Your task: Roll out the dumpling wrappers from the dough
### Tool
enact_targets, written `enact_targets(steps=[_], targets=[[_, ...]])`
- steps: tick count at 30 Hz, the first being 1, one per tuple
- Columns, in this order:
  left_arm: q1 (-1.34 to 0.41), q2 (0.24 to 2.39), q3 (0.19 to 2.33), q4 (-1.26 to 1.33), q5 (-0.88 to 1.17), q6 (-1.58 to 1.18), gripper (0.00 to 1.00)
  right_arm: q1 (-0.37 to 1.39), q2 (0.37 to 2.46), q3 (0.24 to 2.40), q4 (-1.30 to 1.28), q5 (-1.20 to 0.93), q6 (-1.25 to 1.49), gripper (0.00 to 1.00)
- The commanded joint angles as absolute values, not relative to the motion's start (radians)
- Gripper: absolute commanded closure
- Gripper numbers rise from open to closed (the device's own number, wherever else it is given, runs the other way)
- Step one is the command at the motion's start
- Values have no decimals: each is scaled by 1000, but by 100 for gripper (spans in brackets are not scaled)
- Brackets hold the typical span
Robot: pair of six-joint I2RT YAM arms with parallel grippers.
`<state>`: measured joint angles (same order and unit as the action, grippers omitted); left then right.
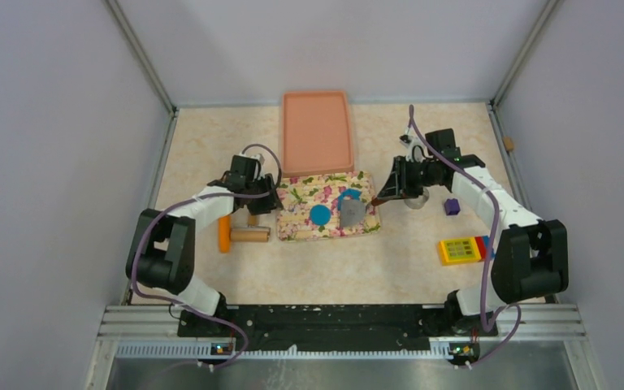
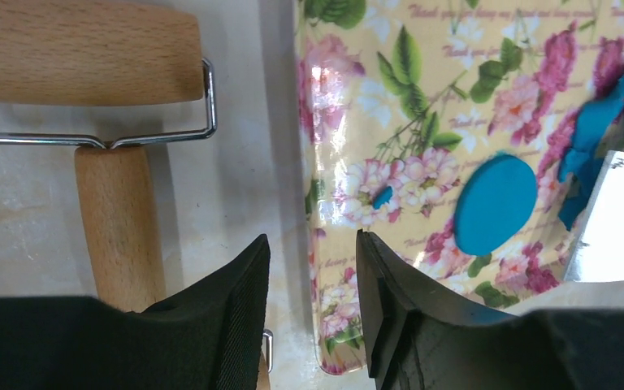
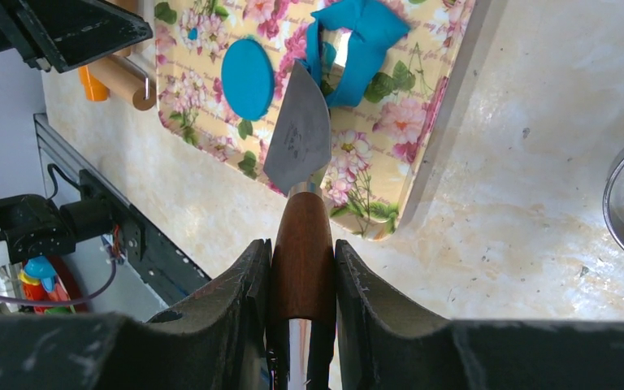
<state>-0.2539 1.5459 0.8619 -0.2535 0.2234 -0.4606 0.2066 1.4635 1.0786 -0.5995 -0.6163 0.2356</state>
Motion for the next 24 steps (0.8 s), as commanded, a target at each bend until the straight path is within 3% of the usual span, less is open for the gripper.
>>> enact_targets(steps=[1,6,17,24], targets=[[-246,1581,868,-217,175,-518,54,210,1435,1107,-581,-641,266,100],[-237,1611,848,-198,179,-533,58,212,1459,1116,-584,-635,281,100],[-236,1639,824,-155,194,-544,77,303,1482,1191,-628,-563,187,100],[-236,1653,824,-142,200,-547,96,321,1506,1216,-639,-516,174,100]])
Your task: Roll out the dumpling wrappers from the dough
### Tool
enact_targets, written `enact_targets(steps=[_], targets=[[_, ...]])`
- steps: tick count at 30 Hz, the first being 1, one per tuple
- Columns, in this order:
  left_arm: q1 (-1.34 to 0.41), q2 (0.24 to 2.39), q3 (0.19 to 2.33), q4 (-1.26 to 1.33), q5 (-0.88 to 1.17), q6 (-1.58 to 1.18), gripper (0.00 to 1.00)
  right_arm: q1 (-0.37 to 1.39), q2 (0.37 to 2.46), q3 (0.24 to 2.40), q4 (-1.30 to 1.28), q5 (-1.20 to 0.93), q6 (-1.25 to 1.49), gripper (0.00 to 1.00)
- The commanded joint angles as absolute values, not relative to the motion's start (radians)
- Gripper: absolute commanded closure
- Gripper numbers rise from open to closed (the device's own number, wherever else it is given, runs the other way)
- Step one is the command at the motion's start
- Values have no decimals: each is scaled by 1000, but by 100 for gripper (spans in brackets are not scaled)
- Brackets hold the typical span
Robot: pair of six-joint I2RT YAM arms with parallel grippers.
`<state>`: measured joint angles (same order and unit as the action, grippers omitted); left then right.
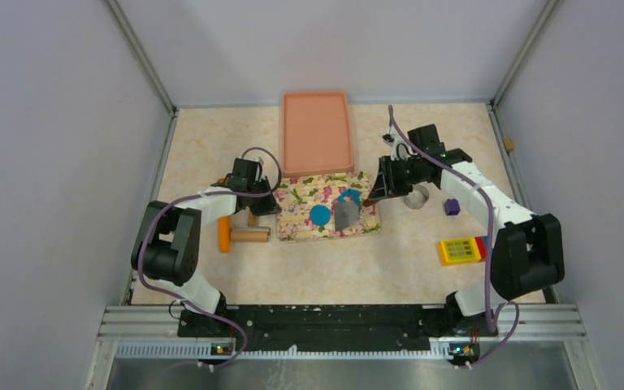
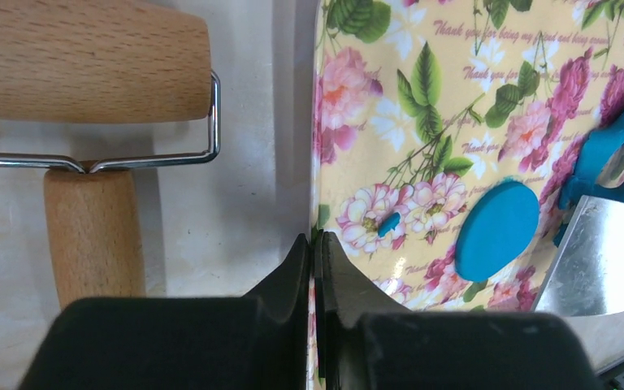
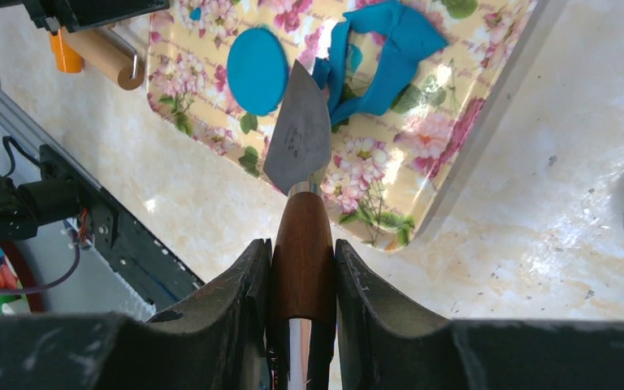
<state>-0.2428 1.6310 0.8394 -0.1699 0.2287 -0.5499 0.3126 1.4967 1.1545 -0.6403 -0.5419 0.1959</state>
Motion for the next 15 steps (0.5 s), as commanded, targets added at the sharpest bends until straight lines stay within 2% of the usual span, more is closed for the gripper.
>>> enact_targets(steps=[1,15], targets=[[-236,1654,824,-140,202,-547,98,323,1512,1221,-641,-516,172,100],[-236,1647,811,-127,202,-552,100,345,1594,1266,-645,-506,154,100]])
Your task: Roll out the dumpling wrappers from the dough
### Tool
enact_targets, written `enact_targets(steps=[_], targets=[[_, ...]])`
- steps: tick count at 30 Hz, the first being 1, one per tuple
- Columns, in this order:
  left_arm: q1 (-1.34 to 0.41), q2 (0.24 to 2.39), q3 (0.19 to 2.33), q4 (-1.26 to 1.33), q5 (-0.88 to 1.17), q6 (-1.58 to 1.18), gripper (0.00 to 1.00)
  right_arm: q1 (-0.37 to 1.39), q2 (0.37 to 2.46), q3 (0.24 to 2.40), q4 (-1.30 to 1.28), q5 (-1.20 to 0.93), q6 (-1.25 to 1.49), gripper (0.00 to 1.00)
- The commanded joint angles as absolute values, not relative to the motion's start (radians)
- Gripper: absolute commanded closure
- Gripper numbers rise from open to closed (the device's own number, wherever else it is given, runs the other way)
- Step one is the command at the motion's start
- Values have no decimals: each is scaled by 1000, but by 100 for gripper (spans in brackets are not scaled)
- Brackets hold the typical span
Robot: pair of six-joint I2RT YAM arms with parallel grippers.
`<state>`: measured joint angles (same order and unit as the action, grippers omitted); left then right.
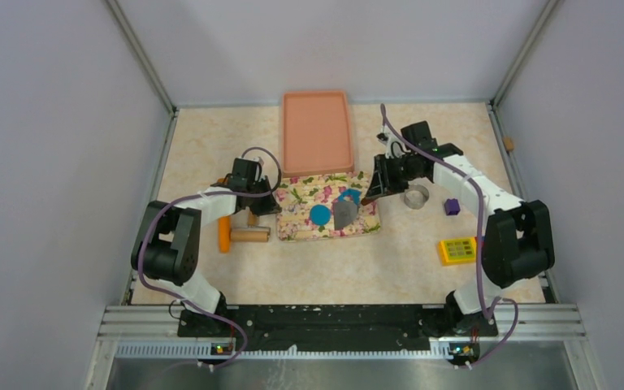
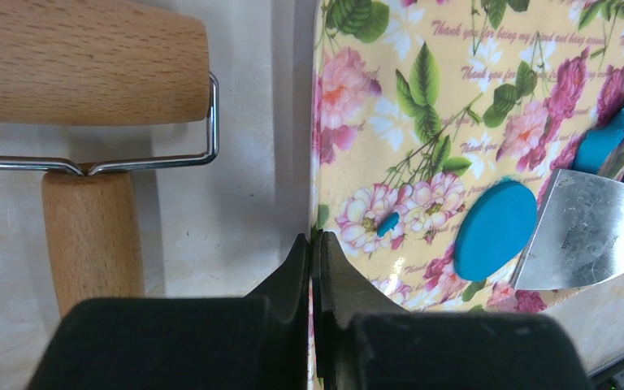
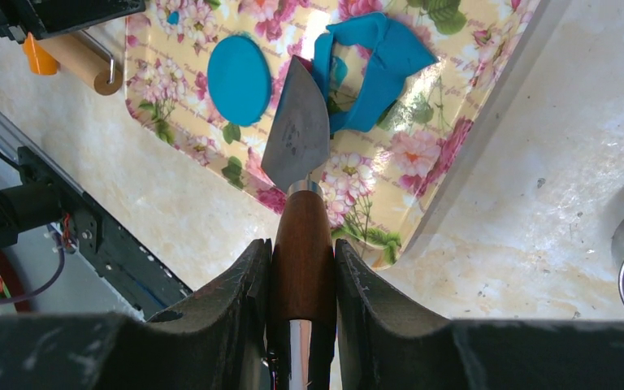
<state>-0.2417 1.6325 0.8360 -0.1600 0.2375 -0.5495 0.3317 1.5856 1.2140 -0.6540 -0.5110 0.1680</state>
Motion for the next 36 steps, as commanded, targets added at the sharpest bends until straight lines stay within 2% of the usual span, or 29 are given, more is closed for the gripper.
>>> enact_targets(steps=[1,36], targets=[[-236,1646,810,-126,202,-552,100,346,1598,1266,-645,-504,155,100],[-235,1647,806,-106,219,-545,100,327,1730,1276,-633,-530,5,100]])
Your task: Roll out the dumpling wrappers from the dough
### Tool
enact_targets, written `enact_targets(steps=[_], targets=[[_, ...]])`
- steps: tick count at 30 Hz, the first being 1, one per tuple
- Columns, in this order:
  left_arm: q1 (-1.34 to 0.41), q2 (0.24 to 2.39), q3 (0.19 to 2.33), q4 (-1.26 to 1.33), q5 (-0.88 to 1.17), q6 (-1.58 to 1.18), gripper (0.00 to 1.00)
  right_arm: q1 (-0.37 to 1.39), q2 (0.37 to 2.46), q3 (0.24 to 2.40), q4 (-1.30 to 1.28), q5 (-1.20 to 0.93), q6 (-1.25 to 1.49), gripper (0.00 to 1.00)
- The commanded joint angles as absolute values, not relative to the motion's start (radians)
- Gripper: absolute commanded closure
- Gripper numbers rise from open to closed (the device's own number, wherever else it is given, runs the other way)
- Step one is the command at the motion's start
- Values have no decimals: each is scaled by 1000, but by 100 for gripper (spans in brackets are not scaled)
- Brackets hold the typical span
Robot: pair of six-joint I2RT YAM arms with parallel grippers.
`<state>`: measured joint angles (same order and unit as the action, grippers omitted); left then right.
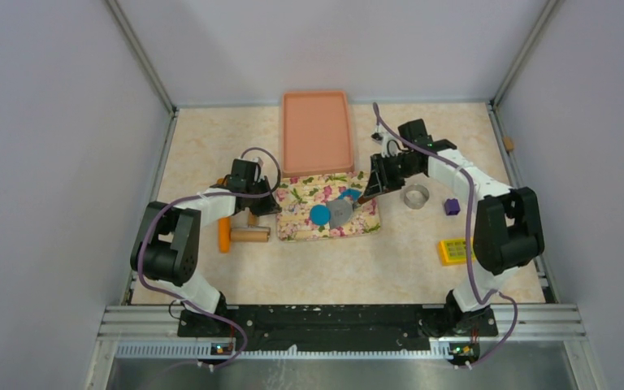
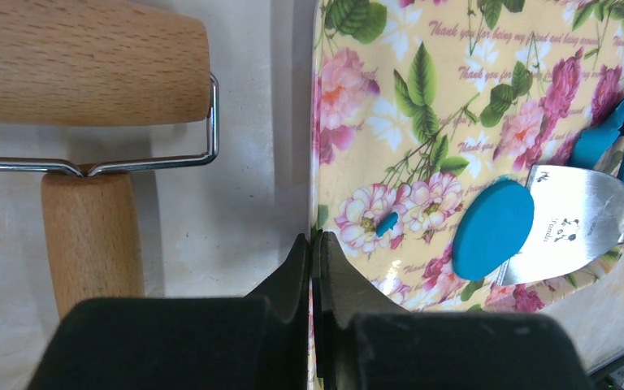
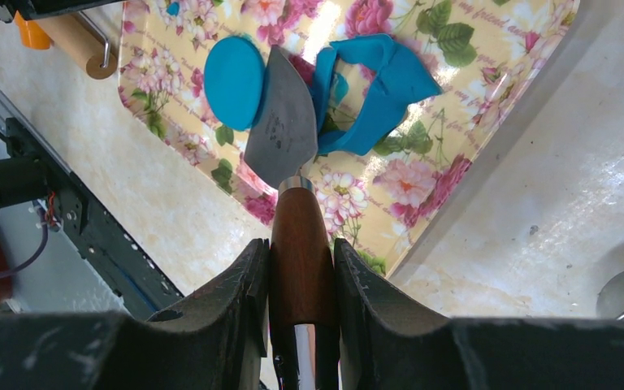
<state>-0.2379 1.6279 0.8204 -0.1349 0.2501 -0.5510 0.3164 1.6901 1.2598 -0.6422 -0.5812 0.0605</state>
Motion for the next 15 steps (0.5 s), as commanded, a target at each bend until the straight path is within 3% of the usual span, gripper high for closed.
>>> enact_targets(steps=[1,15], targets=[[-235,1647,805,-106,219,-543,100,323,1730,1283,-640,-528,-18,100],[-235,1646,804,-101,228,-543,100,313,1777,1292,-606,-511,14,100]])
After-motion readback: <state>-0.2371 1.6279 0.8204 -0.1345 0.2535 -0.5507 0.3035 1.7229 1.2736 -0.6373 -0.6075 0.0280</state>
